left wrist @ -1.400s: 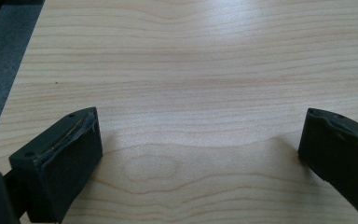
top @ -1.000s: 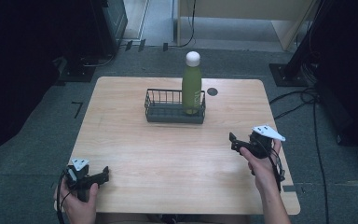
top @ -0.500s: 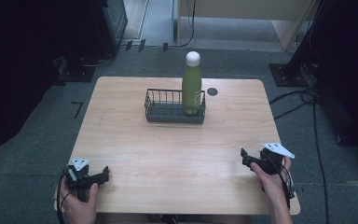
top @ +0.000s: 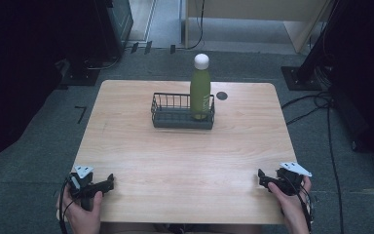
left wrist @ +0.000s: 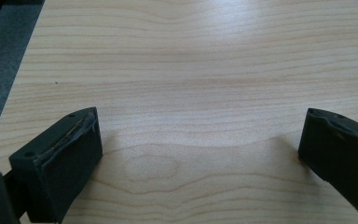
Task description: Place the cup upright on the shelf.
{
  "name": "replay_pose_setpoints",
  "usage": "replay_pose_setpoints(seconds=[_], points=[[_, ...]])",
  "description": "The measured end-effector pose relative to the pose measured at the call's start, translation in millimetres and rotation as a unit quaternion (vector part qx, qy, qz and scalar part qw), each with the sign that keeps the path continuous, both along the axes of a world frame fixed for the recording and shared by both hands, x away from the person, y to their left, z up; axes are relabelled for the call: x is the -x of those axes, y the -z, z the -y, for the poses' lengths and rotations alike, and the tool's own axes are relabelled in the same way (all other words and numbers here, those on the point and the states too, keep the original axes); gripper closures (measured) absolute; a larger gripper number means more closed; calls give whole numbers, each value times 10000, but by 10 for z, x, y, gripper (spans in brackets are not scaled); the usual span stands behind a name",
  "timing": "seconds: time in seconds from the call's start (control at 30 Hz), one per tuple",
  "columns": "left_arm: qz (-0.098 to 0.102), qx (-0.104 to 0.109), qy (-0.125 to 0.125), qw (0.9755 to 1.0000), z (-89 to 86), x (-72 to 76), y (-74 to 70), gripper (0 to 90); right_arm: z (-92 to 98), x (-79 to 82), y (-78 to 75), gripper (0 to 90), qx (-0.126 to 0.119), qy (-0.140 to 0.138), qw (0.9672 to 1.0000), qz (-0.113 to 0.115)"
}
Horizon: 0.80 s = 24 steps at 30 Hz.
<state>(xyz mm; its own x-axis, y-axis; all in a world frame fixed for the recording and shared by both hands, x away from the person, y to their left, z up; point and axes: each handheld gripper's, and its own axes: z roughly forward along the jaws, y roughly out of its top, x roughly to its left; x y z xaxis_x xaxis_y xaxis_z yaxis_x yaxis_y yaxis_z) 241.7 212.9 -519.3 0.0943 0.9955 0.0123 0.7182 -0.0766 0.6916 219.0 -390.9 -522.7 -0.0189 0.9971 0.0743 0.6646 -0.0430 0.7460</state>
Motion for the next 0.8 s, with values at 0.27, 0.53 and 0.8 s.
replay_pose_setpoints(seconds=[0.27,0.53,0.8], points=[[1,-4,3,10000,-1,1,1,0,34,65,50,37,226,3,9996,-159],[1,1,-2,10000,0,1,1,0,39,68,53,32,225,-4,9996,-171],[0,2,3,10000,4,-11,0,0,27,61,55,7,224,155,9994,-214]])
